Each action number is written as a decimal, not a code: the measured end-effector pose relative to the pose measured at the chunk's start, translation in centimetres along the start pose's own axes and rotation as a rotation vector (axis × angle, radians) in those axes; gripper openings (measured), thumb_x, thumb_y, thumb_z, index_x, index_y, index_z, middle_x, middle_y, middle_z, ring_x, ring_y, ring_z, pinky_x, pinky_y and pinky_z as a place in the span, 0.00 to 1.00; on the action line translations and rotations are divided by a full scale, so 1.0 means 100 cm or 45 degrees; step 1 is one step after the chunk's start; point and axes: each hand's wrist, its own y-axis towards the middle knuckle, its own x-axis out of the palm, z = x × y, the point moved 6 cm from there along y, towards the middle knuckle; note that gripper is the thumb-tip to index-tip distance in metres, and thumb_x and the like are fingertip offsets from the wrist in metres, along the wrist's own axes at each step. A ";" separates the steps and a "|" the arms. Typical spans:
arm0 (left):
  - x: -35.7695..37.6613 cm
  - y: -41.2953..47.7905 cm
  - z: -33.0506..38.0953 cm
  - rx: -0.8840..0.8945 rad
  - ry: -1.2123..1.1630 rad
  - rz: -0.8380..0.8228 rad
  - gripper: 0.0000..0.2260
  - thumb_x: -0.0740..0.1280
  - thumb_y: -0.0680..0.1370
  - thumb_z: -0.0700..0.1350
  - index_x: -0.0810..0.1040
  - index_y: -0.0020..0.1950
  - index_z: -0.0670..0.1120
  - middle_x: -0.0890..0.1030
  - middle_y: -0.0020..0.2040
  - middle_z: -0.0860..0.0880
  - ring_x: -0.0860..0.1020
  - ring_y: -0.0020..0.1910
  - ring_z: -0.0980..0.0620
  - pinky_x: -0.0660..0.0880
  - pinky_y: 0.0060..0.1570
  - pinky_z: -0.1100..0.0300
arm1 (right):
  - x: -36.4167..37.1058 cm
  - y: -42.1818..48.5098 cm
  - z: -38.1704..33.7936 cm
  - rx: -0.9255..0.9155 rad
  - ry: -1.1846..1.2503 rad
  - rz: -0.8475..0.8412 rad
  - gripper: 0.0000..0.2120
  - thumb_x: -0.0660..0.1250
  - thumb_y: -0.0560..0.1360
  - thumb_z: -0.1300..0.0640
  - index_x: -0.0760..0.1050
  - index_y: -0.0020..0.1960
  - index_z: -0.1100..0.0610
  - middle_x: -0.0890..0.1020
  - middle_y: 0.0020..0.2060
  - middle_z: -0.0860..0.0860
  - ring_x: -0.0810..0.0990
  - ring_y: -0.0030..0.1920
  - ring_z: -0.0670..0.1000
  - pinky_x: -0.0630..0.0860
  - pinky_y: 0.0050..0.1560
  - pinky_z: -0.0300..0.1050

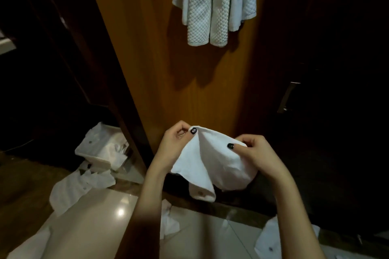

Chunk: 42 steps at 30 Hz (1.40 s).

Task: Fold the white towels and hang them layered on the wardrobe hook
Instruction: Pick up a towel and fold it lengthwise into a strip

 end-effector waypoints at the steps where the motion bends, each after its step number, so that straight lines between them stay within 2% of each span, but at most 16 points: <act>1: -0.005 0.005 0.000 -0.005 0.011 -0.041 0.11 0.67 0.80 0.43 0.72 0.43 0.37 0.69 0.30 0.53 0.66 0.31 0.56 0.62 0.32 0.66 | 0.000 -0.002 0.001 0.019 -0.076 0.023 0.06 0.72 0.75 0.56 0.81 0.40 0.57 0.83 0.36 0.53 0.81 0.37 0.50 0.75 0.40 0.48; 4: -0.014 0.015 -0.002 0.011 0.116 -0.087 0.12 0.65 0.81 0.44 0.71 0.40 0.40 0.65 0.26 0.58 0.61 0.27 0.60 0.59 0.28 0.69 | 0.004 -0.008 0.009 0.048 -0.338 0.216 0.11 0.69 0.77 0.51 0.77 0.37 0.54 0.79 0.33 0.53 0.76 0.35 0.50 0.68 0.35 0.46; 6: -0.018 0.019 -0.007 -0.016 0.126 0.000 0.12 0.64 0.81 0.42 0.70 0.39 0.41 0.64 0.24 0.58 0.60 0.24 0.60 0.58 0.26 0.68 | 0.010 -0.013 0.008 0.030 -0.360 0.397 0.08 0.68 0.78 0.53 0.76 0.40 0.50 0.79 0.34 0.49 0.76 0.36 0.49 0.69 0.36 0.45; 7: -0.020 0.020 -0.010 -0.054 0.094 0.062 0.11 0.64 0.81 0.41 0.70 0.39 0.41 0.64 0.24 0.58 0.60 0.24 0.60 0.57 0.25 0.67 | 0.016 -0.015 0.005 0.000 -0.279 0.423 0.05 0.67 0.78 0.55 0.77 0.45 0.47 0.80 0.39 0.45 0.79 0.40 0.46 0.73 0.39 0.43; 9: -0.024 0.020 -0.016 -0.134 0.026 0.173 0.11 0.63 0.81 0.40 0.69 0.39 0.42 0.65 0.25 0.55 0.61 0.24 0.60 0.58 0.25 0.65 | 0.032 -0.016 -0.008 -0.120 -0.104 0.370 0.15 0.63 0.79 0.64 0.78 0.55 0.44 0.80 0.49 0.36 0.79 0.52 0.37 0.75 0.49 0.31; 13: -0.027 0.020 -0.021 -0.236 -0.163 0.196 0.10 0.63 0.82 0.42 0.72 0.41 0.40 0.71 0.30 0.49 0.69 0.28 0.55 0.68 0.28 0.63 | 0.052 -0.020 -0.031 -0.234 -0.049 0.387 0.19 0.59 0.78 0.70 0.81 0.48 0.49 0.81 0.47 0.40 0.78 0.51 0.37 0.73 0.49 0.29; 17: -0.016 0.011 -0.024 -0.337 -0.347 0.076 0.09 0.65 0.81 0.43 0.76 0.45 0.38 0.83 0.37 0.47 0.84 0.39 0.55 0.80 0.38 0.63 | 0.066 -0.021 -0.043 -0.171 -0.079 0.296 0.15 0.58 0.80 0.64 0.80 0.59 0.54 0.77 0.49 0.40 0.78 0.46 0.41 0.74 0.43 0.33; 20: -0.015 0.007 -0.022 -0.370 -0.481 0.104 0.10 0.67 0.80 0.43 0.75 0.44 0.37 0.84 0.41 0.43 0.85 0.44 0.49 0.80 0.40 0.62 | 0.076 -0.024 -0.047 -0.136 -0.205 0.197 0.19 0.66 0.77 0.50 0.74 0.66 0.51 0.72 0.52 0.37 0.76 0.49 0.39 0.74 0.47 0.33; 23: -0.007 0.003 -0.015 -0.358 -0.605 0.056 0.09 0.67 0.79 0.38 0.75 0.40 0.38 0.83 0.37 0.45 0.85 0.44 0.49 0.80 0.40 0.62 | 0.079 -0.026 -0.047 -0.129 -0.344 0.265 0.21 0.69 0.73 0.46 0.75 0.65 0.49 0.72 0.50 0.37 0.73 0.51 0.37 0.73 0.47 0.34; 26: -0.004 0.002 -0.012 -0.291 -0.501 0.047 0.09 0.68 0.78 0.37 0.75 0.38 0.37 0.82 0.36 0.46 0.84 0.43 0.51 0.80 0.40 0.64 | 0.067 -0.028 -0.047 -0.206 -0.382 0.528 0.11 0.66 0.78 0.61 0.81 0.59 0.59 0.77 0.47 0.45 0.77 0.50 0.43 0.73 0.47 0.33; 30: -0.013 0.011 -0.006 -0.011 0.223 0.089 0.08 0.71 0.75 0.38 0.73 0.48 0.48 0.75 0.54 0.48 0.77 0.50 0.58 0.73 0.40 0.72 | 0.056 -0.025 -0.045 -0.250 -0.222 0.532 0.10 0.66 0.78 0.65 0.83 0.55 0.58 0.80 0.45 0.45 0.78 0.49 0.39 0.74 0.47 0.30; 33: 0.000 0.012 -0.012 0.163 0.267 -0.227 0.15 0.68 0.77 0.38 0.72 0.55 0.57 0.66 0.67 0.54 0.65 0.63 0.72 0.66 0.52 0.77 | 0.051 -0.024 -0.038 -0.225 -0.097 0.454 0.10 0.65 0.78 0.66 0.84 0.53 0.56 0.82 0.46 0.45 0.80 0.49 0.39 0.75 0.47 0.32; 35: 0.007 0.011 -0.017 0.198 0.311 -0.381 0.11 0.68 0.78 0.43 0.75 0.54 0.60 0.66 0.70 0.57 0.63 0.69 0.66 0.63 0.53 0.78 | 0.044 -0.025 -0.031 -0.186 -0.023 0.433 0.10 0.66 0.78 0.64 0.85 0.51 0.54 0.84 0.45 0.46 0.81 0.49 0.41 0.77 0.47 0.34; 37: 0.009 0.012 -0.021 0.203 0.251 -0.424 0.13 0.70 0.78 0.47 0.75 0.57 0.64 0.67 0.71 0.58 0.66 0.70 0.60 0.66 0.54 0.76 | 0.033 -0.027 -0.026 -0.159 0.063 0.443 0.09 0.67 0.78 0.62 0.84 0.48 0.52 0.85 0.44 0.45 0.82 0.47 0.42 0.77 0.45 0.34; 39: 0.014 0.014 -0.019 0.194 0.146 -0.489 0.17 0.72 0.76 0.47 0.76 0.59 0.66 0.67 0.71 0.61 0.67 0.68 0.64 0.69 0.59 0.69 | 0.022 -0.030 -0.022 -0.139 0.137 0.493 0.08 0.69 0.77 0.62 0.84 0.43 0.52 0.85 0.41 0.47 0.83 0.44 0.43 0.77 0.44 0.35; 42: 0.031 0.017 -0.013 0.237 0.166 -0.600 0.15 0.74 0.74 0.43 0.82 0.52 0.64 0.76 0.61 0.64 0.72 0.63 0.65 0.69 0.57 0.71 | 0.008 -0.034 -0.020 -0.094 0.239 0.578 0.05 0.72 0.75 0.62 0.83 0.41 0.55 0.84 0.39 0.50 0.82 0.41 0.45 0.78 0.41 0.37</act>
